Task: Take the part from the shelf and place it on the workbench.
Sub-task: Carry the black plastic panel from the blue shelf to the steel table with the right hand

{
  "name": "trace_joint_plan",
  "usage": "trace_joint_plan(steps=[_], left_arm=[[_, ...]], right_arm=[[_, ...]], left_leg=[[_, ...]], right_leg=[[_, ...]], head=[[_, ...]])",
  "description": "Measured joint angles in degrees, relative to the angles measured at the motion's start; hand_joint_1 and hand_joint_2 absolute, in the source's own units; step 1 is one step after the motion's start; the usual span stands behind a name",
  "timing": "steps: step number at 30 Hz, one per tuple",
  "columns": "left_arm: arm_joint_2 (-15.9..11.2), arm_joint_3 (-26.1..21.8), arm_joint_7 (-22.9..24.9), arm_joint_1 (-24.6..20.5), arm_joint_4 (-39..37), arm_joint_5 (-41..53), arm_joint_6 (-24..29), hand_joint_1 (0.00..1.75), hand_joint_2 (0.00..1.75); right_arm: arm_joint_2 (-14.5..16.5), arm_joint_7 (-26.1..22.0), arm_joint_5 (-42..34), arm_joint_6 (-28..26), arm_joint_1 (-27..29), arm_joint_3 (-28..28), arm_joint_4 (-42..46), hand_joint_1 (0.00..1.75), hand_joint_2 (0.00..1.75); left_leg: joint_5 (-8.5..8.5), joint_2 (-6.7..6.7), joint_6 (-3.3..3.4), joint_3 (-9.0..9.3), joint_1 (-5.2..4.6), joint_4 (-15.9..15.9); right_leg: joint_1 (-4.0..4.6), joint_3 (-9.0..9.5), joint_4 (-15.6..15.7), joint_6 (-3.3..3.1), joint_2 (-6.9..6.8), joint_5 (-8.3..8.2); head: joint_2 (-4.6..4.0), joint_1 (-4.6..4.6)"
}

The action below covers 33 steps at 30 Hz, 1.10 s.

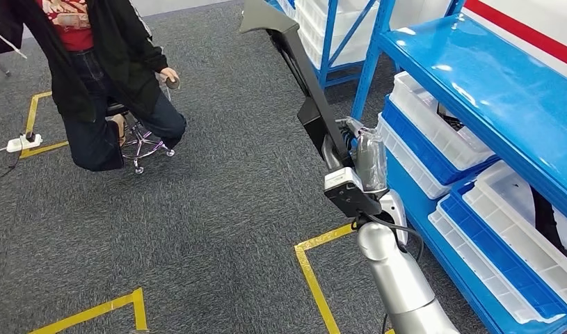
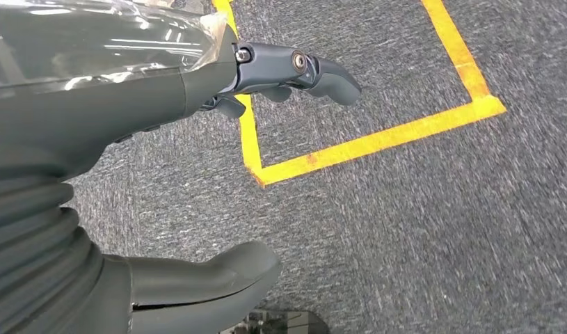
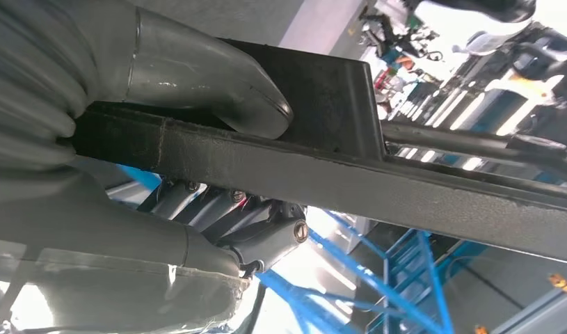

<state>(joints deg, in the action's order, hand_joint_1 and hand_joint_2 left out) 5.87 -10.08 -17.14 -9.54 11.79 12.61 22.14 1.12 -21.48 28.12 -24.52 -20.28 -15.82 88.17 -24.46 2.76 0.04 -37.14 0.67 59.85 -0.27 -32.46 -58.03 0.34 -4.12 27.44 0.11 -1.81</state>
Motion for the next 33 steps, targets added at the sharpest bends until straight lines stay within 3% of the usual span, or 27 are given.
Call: trace_joint_plan(steps=[1, 3, 5, 7, 9, 10, 11, 13, 14, 16, 18, 20, 21, 23, 25, 26, 27, 28, 30, 31, 33], left_arm=[[0.0, 0.0, 0.0, 0.0, 0.0, 0.0, 0.1, 0.00, 1.75], [0.0, -0.1, 0.0, 0.1, 0.0, 0.0, 0.2, 0.00, 1.75], [-0.1, -0.1, 0.0, 0.2, 0.0, 0.0, 0.3, 0.00, 1.75], [0.0, -0.1, -0.1, 0.1, 0.0, 0.0, 0.3, 0.00, 1.75], [0.0, -0.2, -0.1, 0.2, 0.0, 0.0, 0.3, 0.00, 1.75], [0.0, -0.2, -0.1, 0.3, 0.0, 0.0, 0.3, 0.00, 1.75], [0.0, -0.3, -0.1, 0.3, 0.0, 0.0, 0.3, 0.00, 1.75], [0.0, -0.5, -0.1, 0.4, 0.0, 0.0, 0.3, 0.00, 1.75], [0.0, -0.6, -0.1, 0.4, 0.0, 0.0, 0.3, 0.00, 1.75], [0.0, -0.7, -0.2, 0.5, 0.0, 0.0, 0.2, 0.00, 1.75], [-0.1, -0.8, -0.3, 0.8, 0.0, 0.0, 0.2, 0.00, 1.75], [-0.2, -0.8, -0.3, 0.9, 0.0, 0.1, 0.2, 0.00, 1.75], [-0.2, -0.8, -0.3, 0.9, 0.0, 0.1, 0.2, 0.00, 1.75], [-0.2, -0.8, -0.3, 0.8, 0.0, 0.3, 0.2, 0.00, 1.75], [-0.1, -0.9, -0.3, 0.8, 0.0, 0.4, 0.2, 0.00, 1.75], [-0.1, -0.9, -0.3, 0.8, 0.0, 0.4, 0.2, 0.00, 1.75], [-0.2, -0.9, -0.3, 0.8, 0.0, 0.4, 0.2, 0.00, 1.75], [-0.2, -0.9, -0.3, 0.8, 0.0, 0.4, 0.2, 0.00, 1.75], [-0.3, -0.9, -0.3, 0.6, 0.0, 0.4, 0.2, 0.00, 1.75], [-0.3, -0.9, -0.3, 0.6, 0.0, 0.4, 0.2, 0.00, 1.75], [-0.3, -0.9, -0.3, 0.5, 0.0, 0.4, 0.2, 0.00, 1.75]], right_arm=[[0.1, 0.0, 0.0, 0.0, -0.3, 0.0, -0.1, 1.75, 1.75], [0.2, 0.0, 0.0, 0.0, -0.5, -0.1, -0.4, 1.75, 1.75], [0.3, 0.0, -0.1, 0.0, -0.6, -0.1, -0.7, 1.75, 1.75], [0.3, 0.0, -0.2, 0.0, -0.6, -0.1, -0.9, 1.75, 1.75], [0.3, 0.0, -0.3, 0.0, -0.5, -0.1, -1.2, 1.75, 1.75], [0.3, 0.0, -0.3, 0.0, -0.5, -0.1, -1.5, 1.75, 1.75], [0.2, 0.0, -0.4, 0.0, -0.5, 0.0, -1.7, 1.75, 1.75], [0.2, 0.0, -0.5, 0.1, -0.6, 0.0, -1.9, 1.75, 1.75], [0.1, 0.0, -0.5, 0.1, -0.7, 0.0, -2.1, 1.75, 1.75], [0.2, 0.0, -0.5, 0.1, -0.8, 0.0, -2.3, 1.75, 1.75], [0.2, 0.0, -0.5, 0.1, -0.9, 0.0, -2.5, 1.75, 1.75], [0.2, 0.0, -0.5, 0.2, -1.0, 0.0, -2.6, 1.75, 1.75], [0.2, 0.0, -0.4, 0.2, -1.0, 0.0, -2.6, 1.75, 1.75], [0.3, 0.0, -0.4, 0.2, -1.0, 0.0, -2.6, 1.75, 1.75], [0.3, 0.0, -0.3, 0.2, -0.9, 0.0, -2.6, 1.75, 1.75], [0.3, 0.0, -0.3, 0.2, -0.9, 0.0, -2.6, 1.75, 1.75], [0.3, 0.0, -0.3, 0.2, -0.9, 0.0, -2.7, 1.75, 1.75], [0.3, 0.0, -0.3, 0.2, -0.9, 0.0, -2.7, 1.75, 1.75], [0.3, 0.0, -0.3, 0.2, -0.9, 0.0, -2.6, 1.75, 1.75], [0.3, 0.0, -0.3, 0.2, -0.9, 0.1, -2.6, 1.75, 1.75], [0.2, 0.1, -0.3, 0.2, -1.0, 0.1, -2.6, 1.75, 1.75]], left_leg=[[-0.11, 0.11, 0.29, 0.40, -0.29, -0.8], [0.19, -1.03, 1.07, 0.53, -0.49, -1.2], [0.60, -1.97, 1.96, 0.76, -0.37, -1.7], [0.83, -2.98, 2.56, 0.81, -0.27, -1.9], [0.87, -4.19, 2.71, 0.76, -0.26, -1.9], [0.88, -4.83, 2.70, 0.76, -0.25, -1.8], [0.90, -5.48, 2.67, 0.78, -0.24, -1.8], [0.95, -6.75, 2.44, 0.76, -0.22, -1.7], [0.96, -7.33, 2.21, 0.66, -0.29, -1.6], [1.10, -8.16, 1.59, 0.35, -0.38, -1.5], [1.26, -8.51, 0.96, 0.09, -0.18, -1.6], [0.19, -6.82, 0.45, -0.62, -0.08, -0.2], [-1.22, -5.47, 0.26, -1.63, -0.04, 2.1], [-4.89, -3.60, -0.13, -5.01, 0.05, 9.4], [-6.47, -3.17, -0.30, -7.47, 0.13, 14.5], [-5.75, -3.02, -0.26, -7.18, 0.13, 14.0], [-4.20, -2.70, -0.13, -5.70, 0.10, 11.3], [-2.43, -1.85, 0.12, -3.51, 0.03, 7.4], [-0.48, 0.01, 0.60, 0.10, -0.45, 0.8], [-0.32, 0.45, 0.82, 0.80, -0.71, -0.6], [-0.31, -0.43, 1.34, 0.84, -0.95, -1.1]], right_leg=[[0.19, 0.01, 0.0, 0.26, -0.42, 0.08], [0.29, 0.08, -0.1, 0.81, -0.99, 0.28], [0.11, -0.73, -2.1, 1.06, 0.54, 1.53], [-0.19, -3.84, -8.7, 0.71, 2.88, 4.43], [-0.32, -7.49, -16.0, 0.70, 3.70, 6.73], [-0.35, -8.20, -17.2, 1.02, 3.81, 6.73], [-0.40, -7.68, -15.8, 1.50, 3.92, 5.75], [-0.80, -4.20, -7.9, 2.50, 4.90, 2.43], [-0.95, -2.46, -4.1, 2.66, 5.50, 1.00], [-0.99, -0.91, -0.7, 2.28, 6.16, -0.21], [-0.91, -0.78, -0.5, 1.45, 5.40, -0.54], [-1.07, -0.62, -0.3, 0.60, 4.68, -0.82], [-1.09, -0.57, -0.2, 0.15, 4.29, -0.87], [-0.76, -0.56, -0.2, -0.49, 3.37, -0.78], [-0.51, -0.57, -0.2, -0.64, 2.33, -0.71], [-0.45, -0.55, -0.2, -0.68, 1.84, -0.67], [-0.41, -0.50, -0.2, -0.70, 1.37, -0.63], [-0.34, -0.43, -0.2, -0.68, 0.99, -0.56], [0.09, -0.38, -0.2, -0.43, 0.26, -0.35], [0.28, -0.36, -0.3, -0.21, -0.14, -0.23], [0.43, -0.21, -0.2, 0.22, -1.03, -0.06]], head=[[0.00, -0.05], [0.00, -0.18], [0.00, -0.19], [0.00, -0.35], [0.00, -0.49], [0.00, -0.50], [0.00, -0.49], [0.00, -0.50], [0.00, -0.48], [0.00, -0.37], [0.00, -0.27], [0.00, -0.14], [0.00, -0.03], [0.00, 0.17], [0.00, 0.18], [0.00, 0.19], [0.00, 0.19], [0.00, 0.20], [0.00, 0.16], [0.00, 0.12], [0.00, 0.01]])
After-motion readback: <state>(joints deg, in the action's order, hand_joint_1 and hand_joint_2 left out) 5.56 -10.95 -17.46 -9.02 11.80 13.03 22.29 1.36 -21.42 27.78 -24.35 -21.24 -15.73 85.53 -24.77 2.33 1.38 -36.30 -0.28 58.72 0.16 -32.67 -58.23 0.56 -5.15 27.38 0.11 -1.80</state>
